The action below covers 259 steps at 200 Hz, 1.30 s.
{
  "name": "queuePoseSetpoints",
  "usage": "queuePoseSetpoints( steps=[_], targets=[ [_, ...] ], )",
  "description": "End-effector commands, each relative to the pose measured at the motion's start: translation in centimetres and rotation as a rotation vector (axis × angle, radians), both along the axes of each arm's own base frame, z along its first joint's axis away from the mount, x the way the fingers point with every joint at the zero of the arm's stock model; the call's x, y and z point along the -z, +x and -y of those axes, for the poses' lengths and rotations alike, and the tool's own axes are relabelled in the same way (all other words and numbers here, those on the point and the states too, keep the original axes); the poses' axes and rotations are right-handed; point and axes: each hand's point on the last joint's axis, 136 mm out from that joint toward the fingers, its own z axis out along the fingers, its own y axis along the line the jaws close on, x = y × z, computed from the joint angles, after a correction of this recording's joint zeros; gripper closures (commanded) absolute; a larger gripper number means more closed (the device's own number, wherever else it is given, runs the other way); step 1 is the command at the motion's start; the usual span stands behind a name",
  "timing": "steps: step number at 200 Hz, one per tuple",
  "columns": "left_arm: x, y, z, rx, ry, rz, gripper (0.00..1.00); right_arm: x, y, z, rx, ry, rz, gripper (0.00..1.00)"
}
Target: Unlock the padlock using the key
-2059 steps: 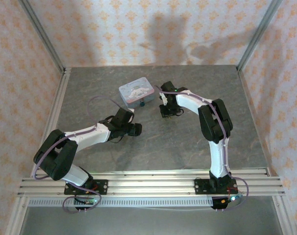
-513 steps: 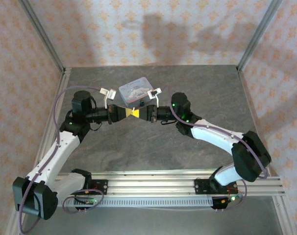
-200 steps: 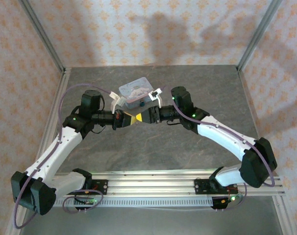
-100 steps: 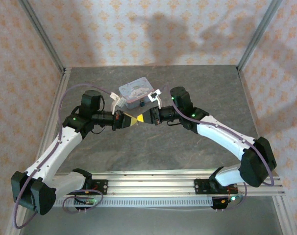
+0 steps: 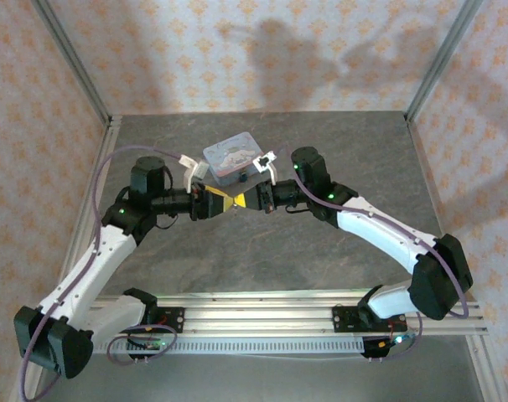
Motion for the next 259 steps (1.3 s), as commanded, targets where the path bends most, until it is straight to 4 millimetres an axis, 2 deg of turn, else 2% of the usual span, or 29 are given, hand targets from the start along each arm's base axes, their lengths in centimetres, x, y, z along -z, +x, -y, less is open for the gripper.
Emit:
queuePoseSetpoints(
  steps=[1, 36, 127, 170, 226, 259],
  targets=[
    [-1.4, 0.6, -0.2, -0.028, -0.066, 0.038, 0.57, -3.1, 0.1, 0.3, 0.002, 0.059, 0.095, 1.0],
    [-1.3, 0.2, 0.2, 0.006, -0.115, 0.016, 0.55, -4.3, 0.0, 0.4, -0.002, 0.115, 0.111, 1.0],
    [-1.2, -0.4, 1.2, 0.074, -0.131, -0.003, 0.58, -5.3, 0.2, 0.3, -0.004, 0.141, 0.127, 1.0],
    [-0.9, -0.6, 1.4, 0.085, -0.129, -0.006, 0.62, -5.4, 0.2, 0.3, -0.004, 0.145, 0.131, 1.0],
    [-0.3, -0.6, 1.4, 0.086, -0.113, -0.016, 0.73, -5.6, 0.4, 0.4, 0.008, 0.148, 0.135, 1.0],
    [-0.2, -0.4, 1.4, 0.082, -0.109, -0.019, 0.75, -5.8, 0.5, 0.6, 0.015, 0.15, 0.142, 1.0]
  ],
)
